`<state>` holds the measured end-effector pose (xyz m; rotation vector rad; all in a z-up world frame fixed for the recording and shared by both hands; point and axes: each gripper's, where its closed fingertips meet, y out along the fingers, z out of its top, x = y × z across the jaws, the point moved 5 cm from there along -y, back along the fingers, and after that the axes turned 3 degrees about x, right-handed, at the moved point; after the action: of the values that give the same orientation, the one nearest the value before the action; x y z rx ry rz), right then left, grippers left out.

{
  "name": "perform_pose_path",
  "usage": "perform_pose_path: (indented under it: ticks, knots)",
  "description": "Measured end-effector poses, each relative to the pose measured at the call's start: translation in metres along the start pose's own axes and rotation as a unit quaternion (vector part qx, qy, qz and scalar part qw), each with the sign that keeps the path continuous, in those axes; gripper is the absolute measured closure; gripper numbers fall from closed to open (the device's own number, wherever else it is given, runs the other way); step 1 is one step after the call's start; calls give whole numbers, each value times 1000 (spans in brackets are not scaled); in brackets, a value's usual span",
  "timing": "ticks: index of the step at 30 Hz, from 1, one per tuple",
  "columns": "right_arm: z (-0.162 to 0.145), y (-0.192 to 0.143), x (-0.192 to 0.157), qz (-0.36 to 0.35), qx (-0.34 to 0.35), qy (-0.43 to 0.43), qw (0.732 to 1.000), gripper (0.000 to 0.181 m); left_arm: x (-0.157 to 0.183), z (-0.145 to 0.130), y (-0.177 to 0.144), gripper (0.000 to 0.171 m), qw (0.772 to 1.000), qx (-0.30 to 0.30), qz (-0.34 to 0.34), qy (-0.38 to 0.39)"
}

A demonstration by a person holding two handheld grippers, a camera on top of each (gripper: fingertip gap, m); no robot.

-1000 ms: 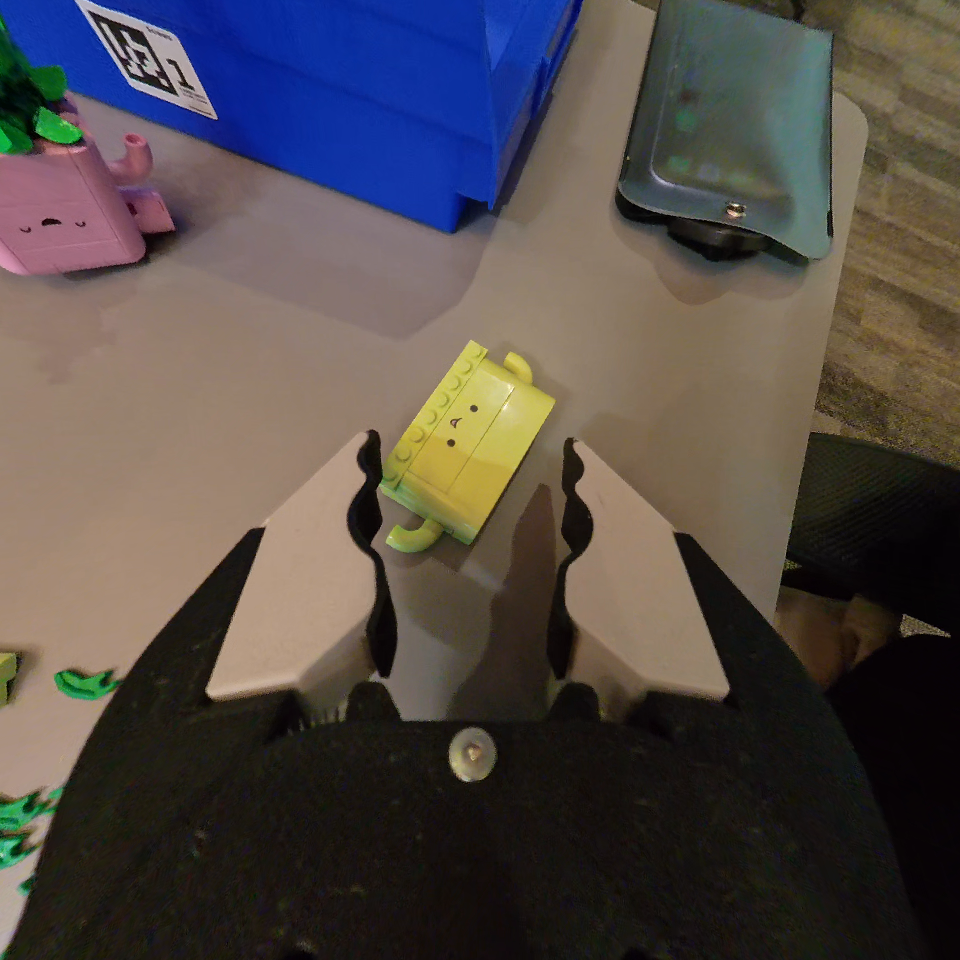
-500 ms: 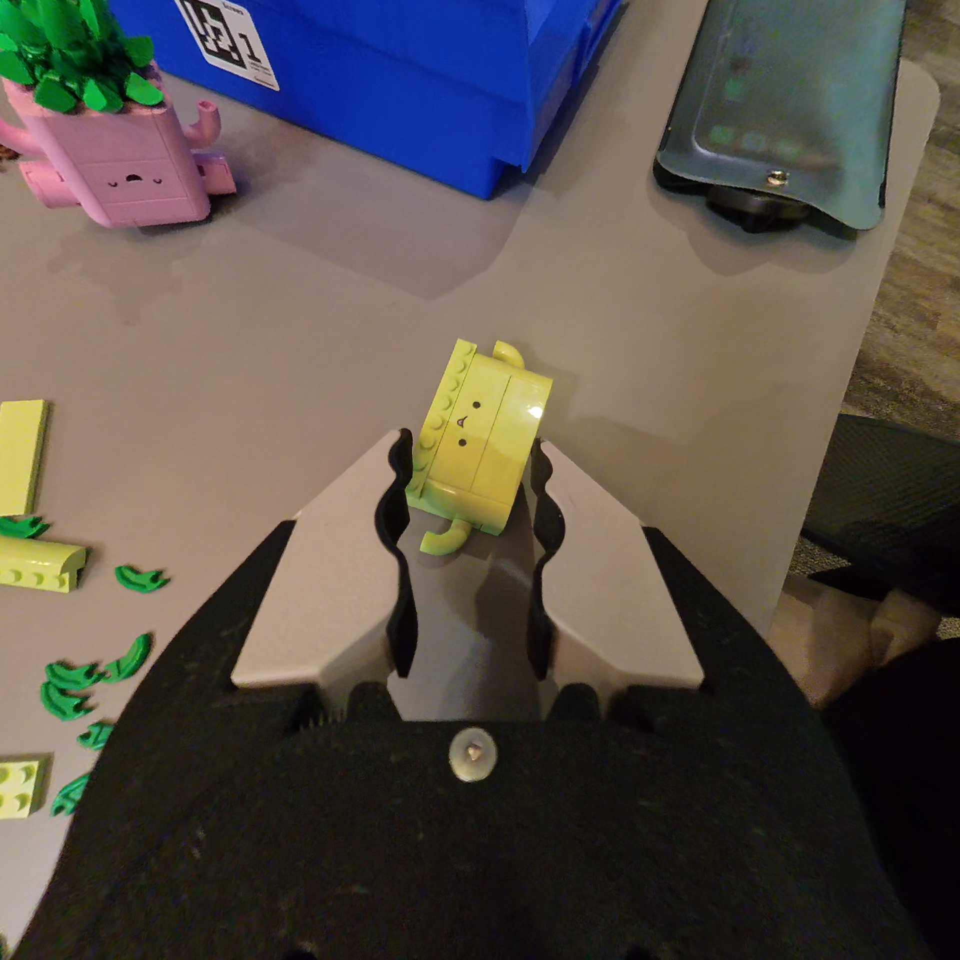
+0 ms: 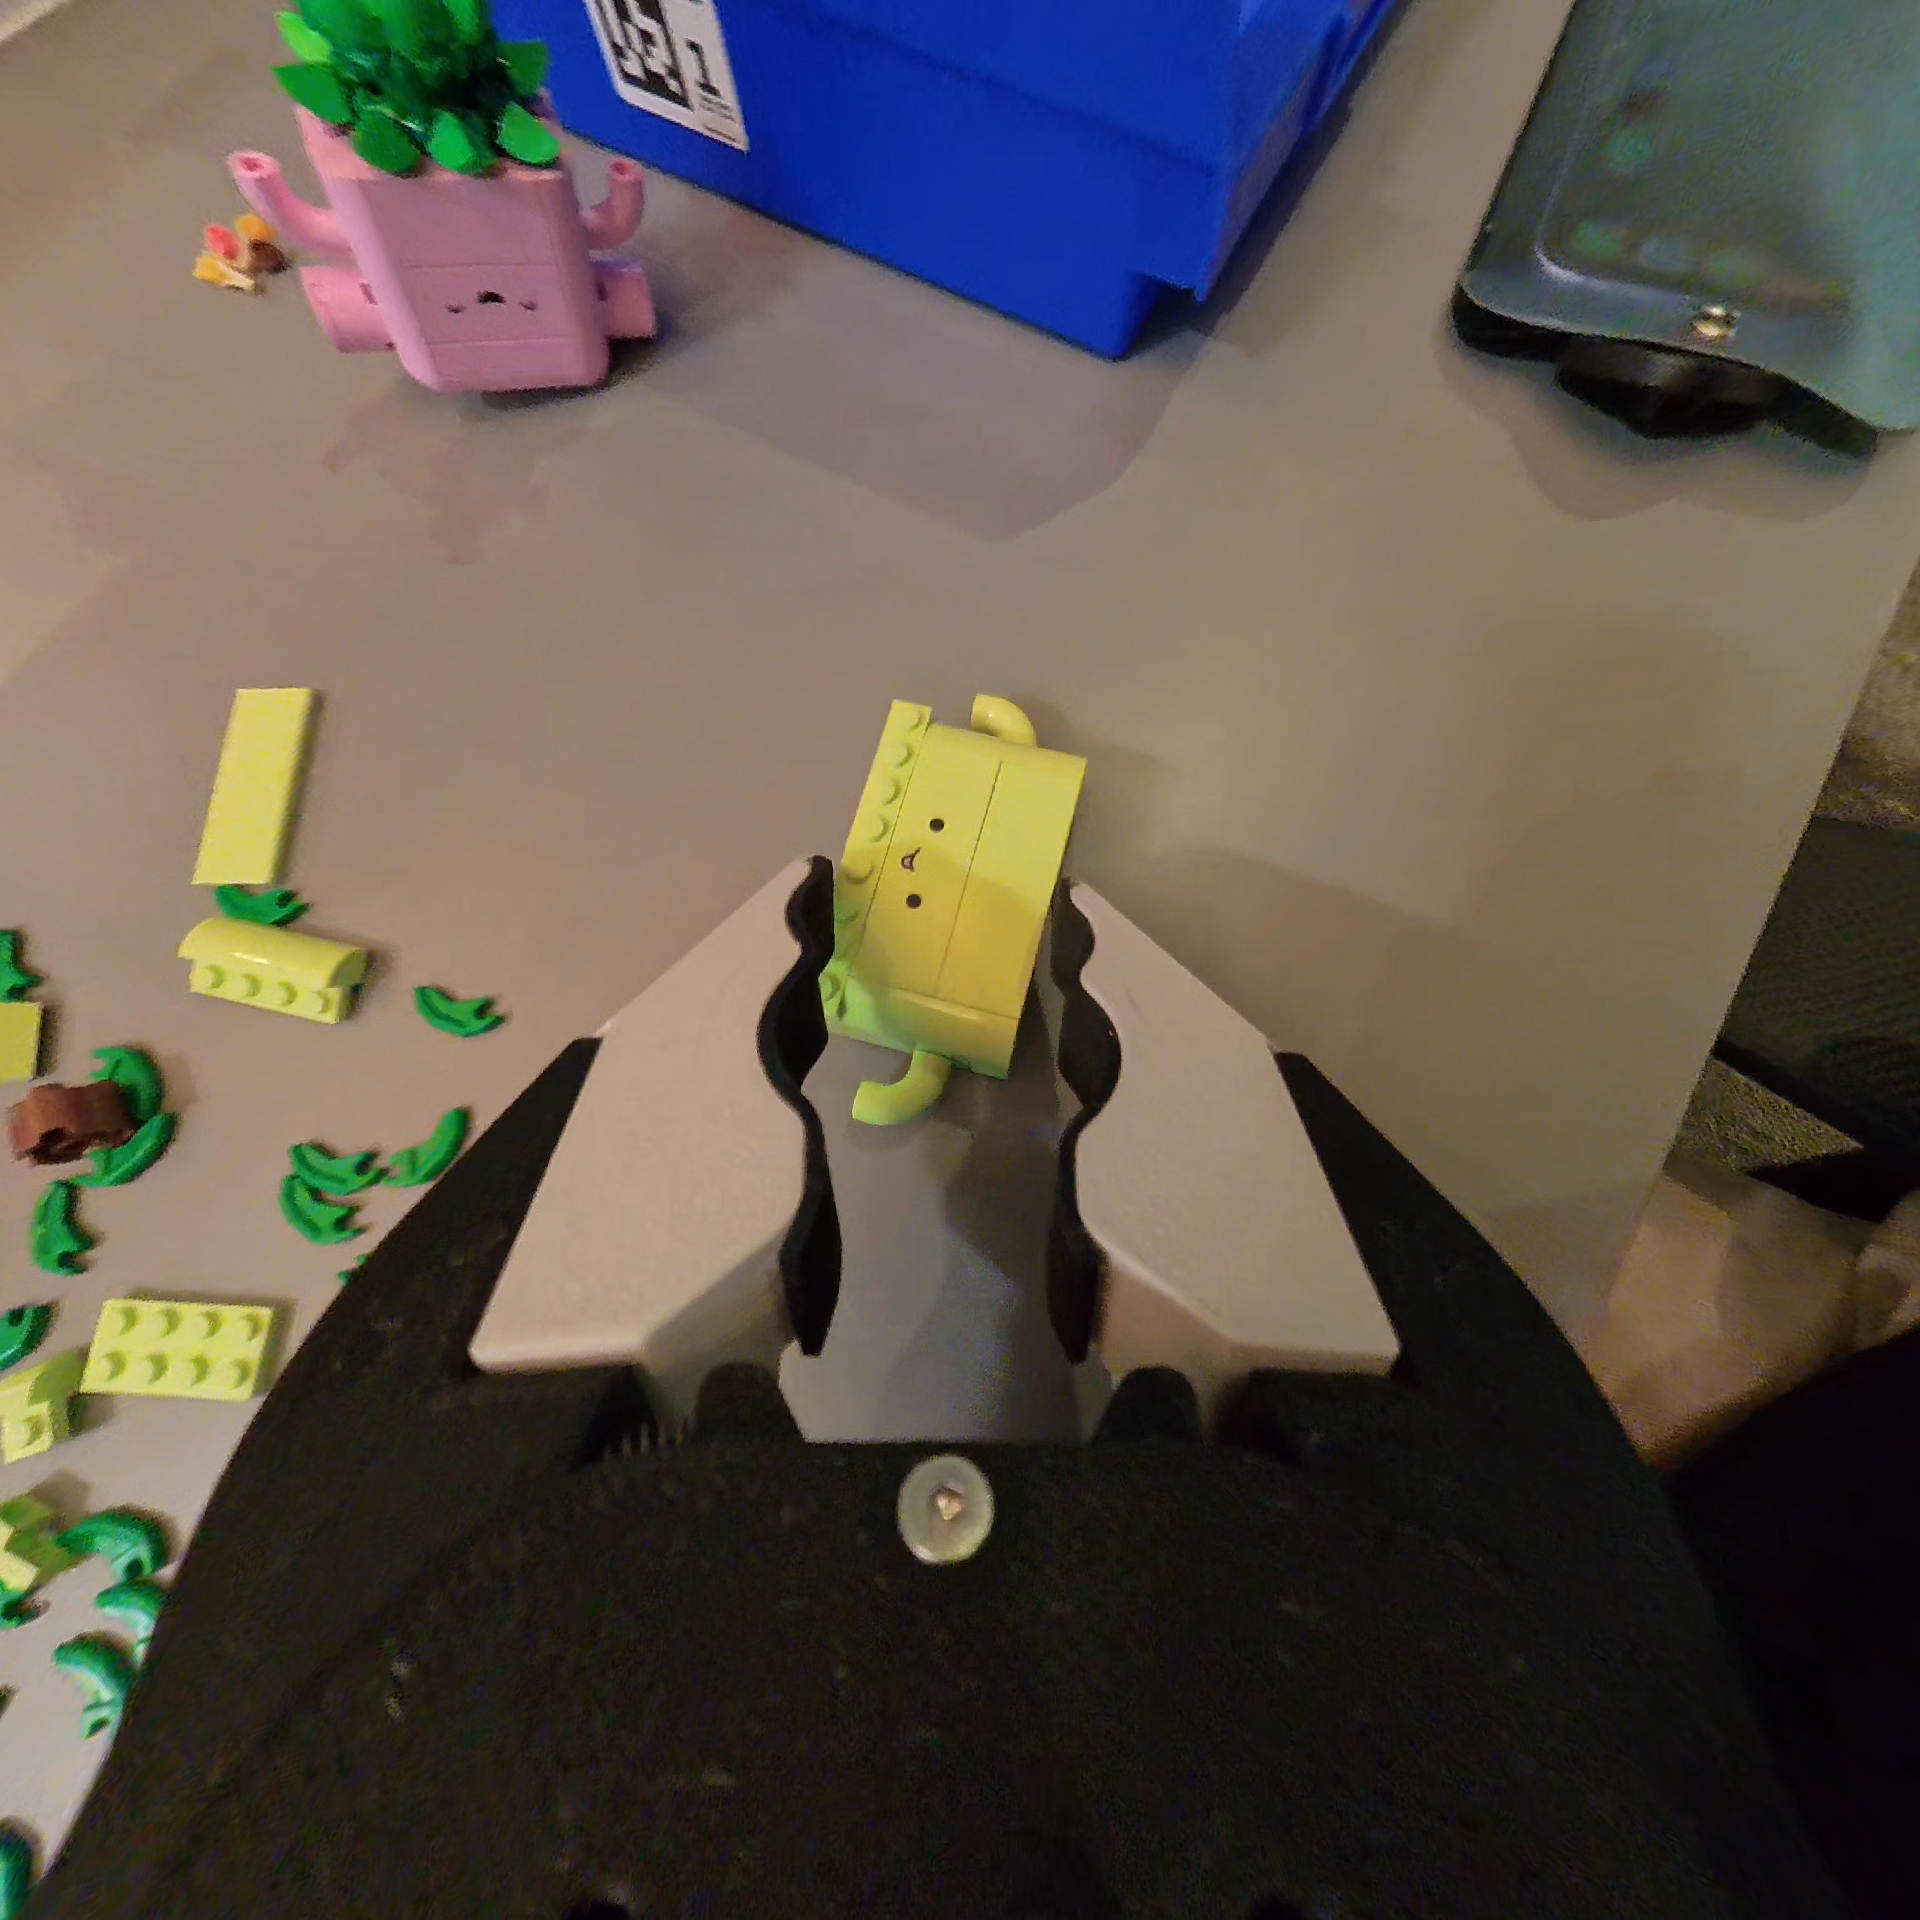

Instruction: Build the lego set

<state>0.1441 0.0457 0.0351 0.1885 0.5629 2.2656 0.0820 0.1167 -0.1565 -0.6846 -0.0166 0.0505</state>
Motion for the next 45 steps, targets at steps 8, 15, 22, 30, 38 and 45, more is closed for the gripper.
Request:
perform_pose_path:
  ticks: [8, 15, 22, 30, 38, 45]
  knots:
    - [-12, 5, -4, 8, -14, 2, 1000, 174, -16, 2, -15, 139, 998, 42, 3, -49]
    - [-22, 11, -14, 27, -27, 7, 999, 174, -27, -5, -12, 102, 999, 30, 32, -24]
    - [-29, 10, -8, 24, -33, 21, 999, 174, -38, -4, 8, 92, 999, -41, 7, 33]
    - [-38, 8, 6, 13, -39, 41, 998, 173, -34, -8, 13, 120, 998, -57, -7, 32]
    - [-40, 7, 8, 14, -34, 54, 998, 174, -57, 8, -9, 124, 996, 47, -21, -66]
    - [-38, 5, 11, 12, -29, 57, 998, 174, -73, 25, -34, 124, 944, 192, -127, -236]
